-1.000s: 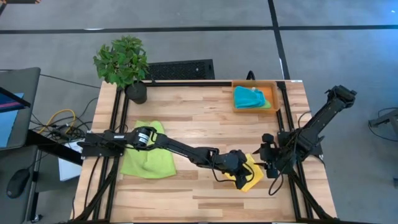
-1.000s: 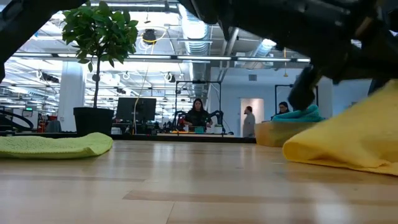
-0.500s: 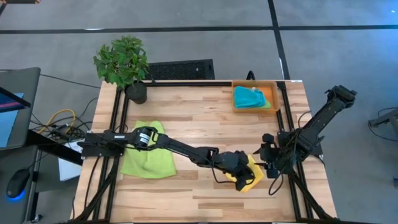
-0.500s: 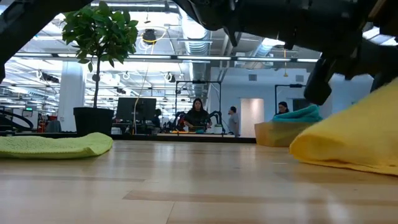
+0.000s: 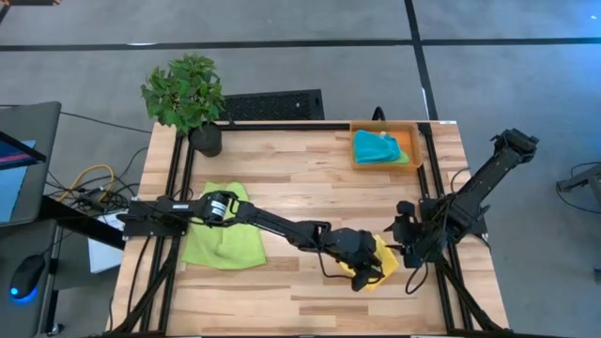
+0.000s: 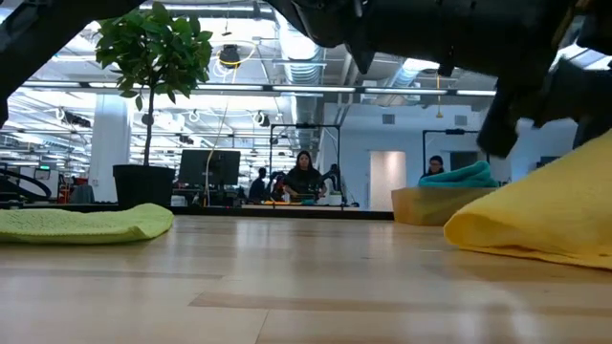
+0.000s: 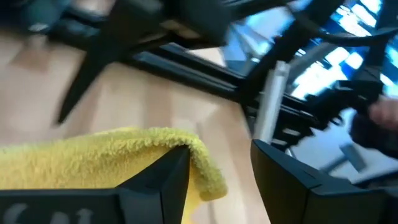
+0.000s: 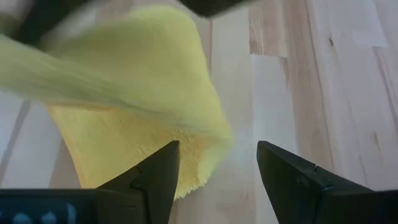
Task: Fold microfiber towels
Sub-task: Fold the yellow microfiber towel, then put the yellow microfiber towel into the orange bin
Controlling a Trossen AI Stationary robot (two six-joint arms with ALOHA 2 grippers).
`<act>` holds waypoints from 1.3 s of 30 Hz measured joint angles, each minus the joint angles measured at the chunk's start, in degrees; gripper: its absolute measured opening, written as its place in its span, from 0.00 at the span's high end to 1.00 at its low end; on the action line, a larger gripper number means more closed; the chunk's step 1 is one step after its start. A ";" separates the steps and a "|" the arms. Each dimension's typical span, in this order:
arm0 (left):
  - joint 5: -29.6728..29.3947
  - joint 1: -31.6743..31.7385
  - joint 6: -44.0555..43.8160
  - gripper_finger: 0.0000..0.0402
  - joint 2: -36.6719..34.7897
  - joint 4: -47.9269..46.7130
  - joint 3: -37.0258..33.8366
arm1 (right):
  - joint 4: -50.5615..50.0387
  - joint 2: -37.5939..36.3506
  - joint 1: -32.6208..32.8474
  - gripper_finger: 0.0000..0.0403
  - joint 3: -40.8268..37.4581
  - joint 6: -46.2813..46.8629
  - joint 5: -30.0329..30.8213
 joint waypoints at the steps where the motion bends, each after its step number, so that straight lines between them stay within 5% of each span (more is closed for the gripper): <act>1: 1.07 -0.07 1.31 0.60 0.00 0.01 0.47 | -0.16 0.00 0.00 0.41 0.00 0.01 0.00; 12: -9.03 -0.18 14.13 0.60 -0.09 -22.29 8.61 | -4.99 -0.01 0.04 0.41 3.52 0.37 -0.04; 24: -7.35 -0.28 19.08 0.60 -1.10 -31.12 8.97 | -3.43 0.00 0.00 0.41 3.61 0.38 -0.86; 30: -11.16 -0.13 12.57 0.60 -1.92 -47.64 11.61 | -3.49 0.00 -0.04 0.41 3.61 4.38 -2.17; 39: -0.50 5.66 0.65 0.60 -1.90 -50.40 11.80 | -3.33 0.00 -0.03 0.41 3.61 4.51 -2.88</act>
